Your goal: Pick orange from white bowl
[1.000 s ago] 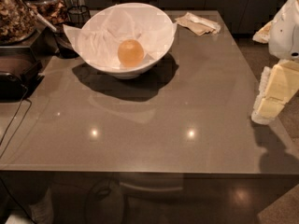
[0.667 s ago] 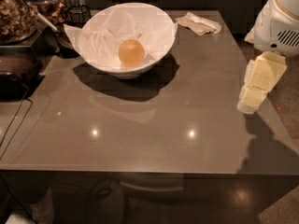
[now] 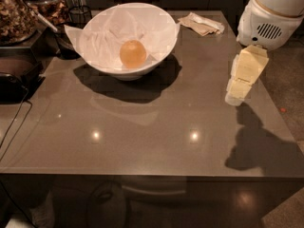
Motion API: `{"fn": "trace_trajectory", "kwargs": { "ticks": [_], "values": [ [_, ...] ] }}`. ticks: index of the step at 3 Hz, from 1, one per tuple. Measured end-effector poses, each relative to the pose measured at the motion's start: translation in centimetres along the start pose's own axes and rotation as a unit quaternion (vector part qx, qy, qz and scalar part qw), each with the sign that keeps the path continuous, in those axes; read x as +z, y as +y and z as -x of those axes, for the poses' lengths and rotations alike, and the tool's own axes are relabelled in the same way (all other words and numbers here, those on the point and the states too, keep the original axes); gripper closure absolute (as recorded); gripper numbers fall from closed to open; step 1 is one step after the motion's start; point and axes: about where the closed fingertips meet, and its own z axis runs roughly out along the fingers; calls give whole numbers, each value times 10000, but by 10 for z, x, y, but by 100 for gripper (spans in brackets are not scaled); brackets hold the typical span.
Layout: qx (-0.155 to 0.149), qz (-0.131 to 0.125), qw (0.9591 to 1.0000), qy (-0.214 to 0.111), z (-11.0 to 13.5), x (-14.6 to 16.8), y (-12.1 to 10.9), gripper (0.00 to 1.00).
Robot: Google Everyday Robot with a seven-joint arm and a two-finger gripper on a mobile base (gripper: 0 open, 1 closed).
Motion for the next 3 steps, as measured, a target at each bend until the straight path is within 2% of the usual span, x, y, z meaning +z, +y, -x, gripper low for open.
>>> {"fn": "trace_trajectory", "kwargs": {
  "ticks": [1, 2, 3],
  "values": [
    [387, 127, 9988, -253, 15, 7, -15, 0],
    [596, 355, 9968, -397, 49, 15, -41, 0],
    [583, 179, 9963, -606, 62, 7, -54, 0]
  ]
}}
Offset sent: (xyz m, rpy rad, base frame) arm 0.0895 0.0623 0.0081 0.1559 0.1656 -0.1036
